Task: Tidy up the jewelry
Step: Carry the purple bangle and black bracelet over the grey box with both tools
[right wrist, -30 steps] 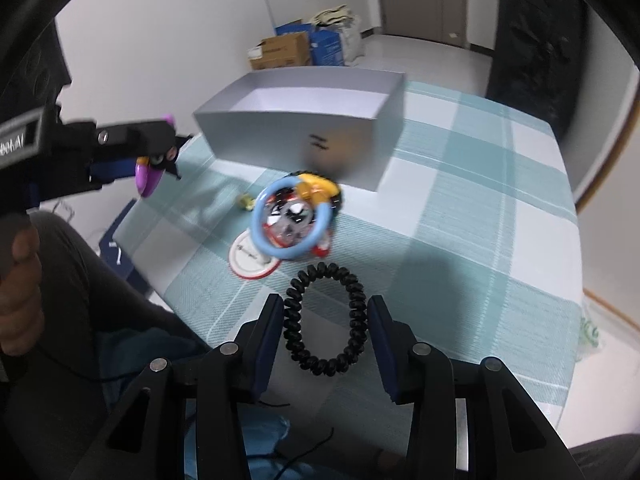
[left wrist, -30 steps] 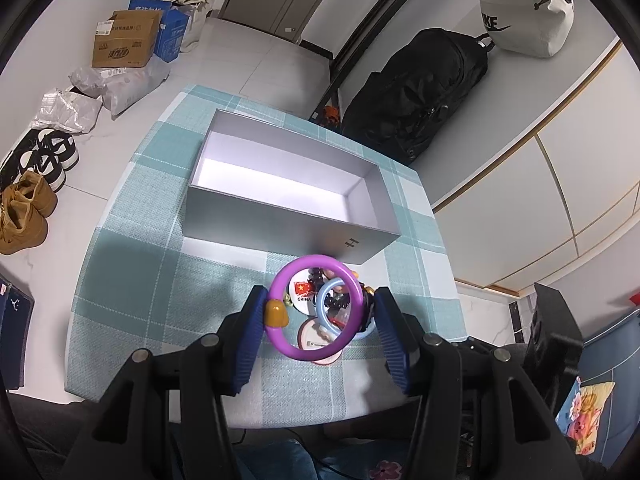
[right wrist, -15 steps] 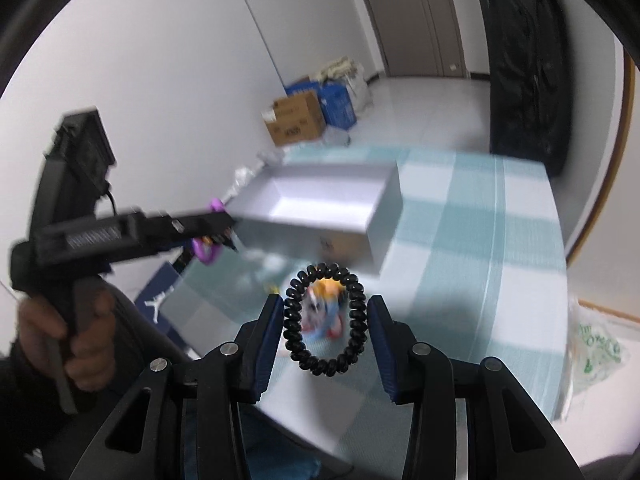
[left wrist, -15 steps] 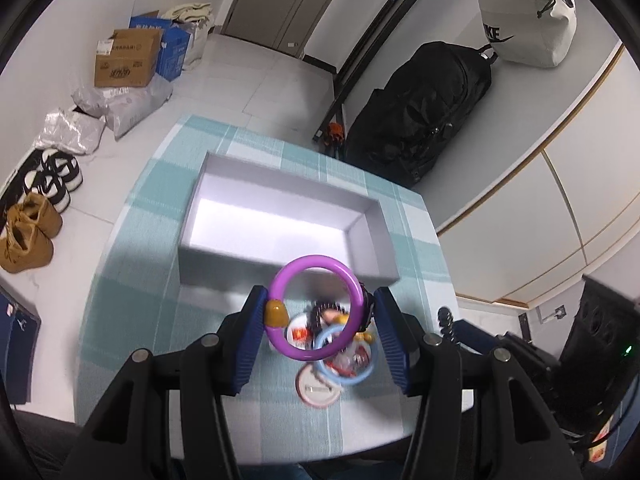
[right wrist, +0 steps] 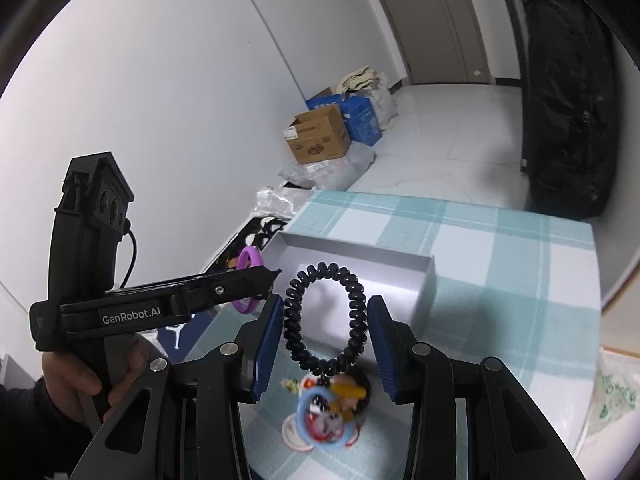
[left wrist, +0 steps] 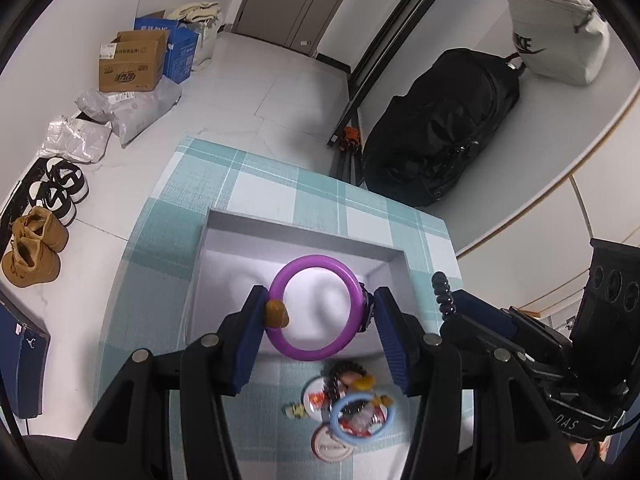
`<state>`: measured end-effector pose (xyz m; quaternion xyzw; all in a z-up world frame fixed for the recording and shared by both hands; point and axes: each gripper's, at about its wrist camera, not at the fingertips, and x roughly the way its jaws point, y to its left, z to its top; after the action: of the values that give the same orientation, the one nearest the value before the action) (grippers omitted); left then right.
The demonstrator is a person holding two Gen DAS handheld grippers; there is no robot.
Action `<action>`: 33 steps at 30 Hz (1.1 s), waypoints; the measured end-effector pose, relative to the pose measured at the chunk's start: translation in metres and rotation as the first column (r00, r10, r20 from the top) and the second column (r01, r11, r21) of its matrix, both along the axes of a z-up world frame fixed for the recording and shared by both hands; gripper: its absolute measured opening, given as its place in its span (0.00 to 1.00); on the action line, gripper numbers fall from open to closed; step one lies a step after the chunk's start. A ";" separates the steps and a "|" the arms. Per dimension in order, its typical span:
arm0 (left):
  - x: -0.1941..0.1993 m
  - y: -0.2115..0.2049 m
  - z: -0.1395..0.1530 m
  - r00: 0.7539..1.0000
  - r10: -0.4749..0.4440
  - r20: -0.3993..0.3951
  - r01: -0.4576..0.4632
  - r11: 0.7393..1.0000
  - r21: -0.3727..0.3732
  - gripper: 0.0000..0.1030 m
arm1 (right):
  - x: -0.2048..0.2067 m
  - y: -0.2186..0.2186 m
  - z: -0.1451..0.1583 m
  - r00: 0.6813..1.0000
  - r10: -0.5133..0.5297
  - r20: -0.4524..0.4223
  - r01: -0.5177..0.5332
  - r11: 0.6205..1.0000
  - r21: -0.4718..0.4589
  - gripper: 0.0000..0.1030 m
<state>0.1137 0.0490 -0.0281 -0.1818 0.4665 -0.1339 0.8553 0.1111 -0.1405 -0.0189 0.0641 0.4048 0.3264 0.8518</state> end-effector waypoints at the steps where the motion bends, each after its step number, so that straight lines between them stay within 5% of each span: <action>1: 0.004 0.001 -0.001 1.000 0.000 -0.004 0.000 1.000 -0.002 0.47 | 0.002 0.001 -0.001 1.000 0.005 0.000 -0.005 1.000 -0.004 0.40; 16: 0.042 -0.004 -0.027 0.993 -0.023 -0.113 0.012 0.995 -0.098 0.47 | 0.033 0.014 -0.028 0.995 0.088 -0.039 -0.090 0.995 -0.051 0.40; 33: 0.059 -0.004 -0.031 0.992 -0.029 -0.123 0.012 0.990 -0.139 0.48 | 0.037 0.028 -0.039 0.995 0.102 -0.016 -0.103 0.993 -0.065 0.46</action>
<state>0.1726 0.0448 -0.0592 -0.2436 0.5106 -0.1629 0.8083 0.1484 -0.1122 -0.0579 0.0175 0.4235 0.3557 0.8330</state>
